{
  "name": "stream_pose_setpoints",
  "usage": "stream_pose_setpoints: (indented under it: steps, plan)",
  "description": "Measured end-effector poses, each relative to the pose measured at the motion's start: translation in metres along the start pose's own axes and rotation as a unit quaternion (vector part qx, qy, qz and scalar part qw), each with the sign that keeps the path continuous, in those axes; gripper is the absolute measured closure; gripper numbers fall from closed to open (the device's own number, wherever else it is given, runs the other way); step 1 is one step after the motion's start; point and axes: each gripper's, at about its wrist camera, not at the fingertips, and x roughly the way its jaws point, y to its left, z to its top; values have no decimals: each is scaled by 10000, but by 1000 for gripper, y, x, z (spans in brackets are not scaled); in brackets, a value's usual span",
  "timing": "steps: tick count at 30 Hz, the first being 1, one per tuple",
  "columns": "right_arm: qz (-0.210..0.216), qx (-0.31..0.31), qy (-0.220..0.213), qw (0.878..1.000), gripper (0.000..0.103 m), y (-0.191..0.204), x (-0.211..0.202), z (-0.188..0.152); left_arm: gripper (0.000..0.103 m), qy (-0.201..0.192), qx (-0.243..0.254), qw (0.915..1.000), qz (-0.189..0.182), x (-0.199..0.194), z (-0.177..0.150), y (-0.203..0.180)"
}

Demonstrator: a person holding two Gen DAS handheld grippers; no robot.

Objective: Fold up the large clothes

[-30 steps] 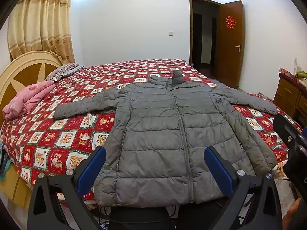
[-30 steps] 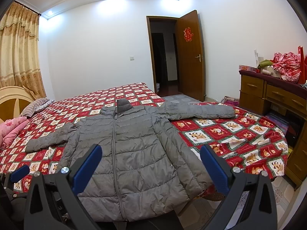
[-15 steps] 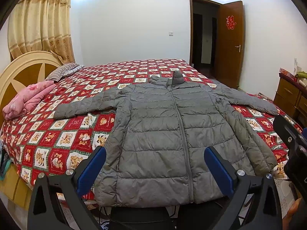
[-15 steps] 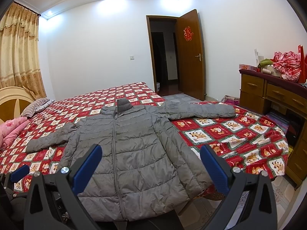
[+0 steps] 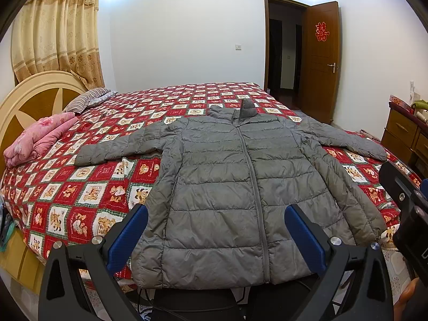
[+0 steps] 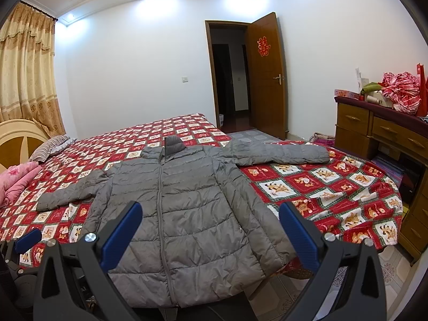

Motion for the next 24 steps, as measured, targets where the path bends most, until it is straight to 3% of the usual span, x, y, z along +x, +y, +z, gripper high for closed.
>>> stream_pose_setpoints:
  steps: [24]
  plan:
    - [22,2,70,10000,0,5,-1,-4,1,15,2,10000,-3,0,0,0]
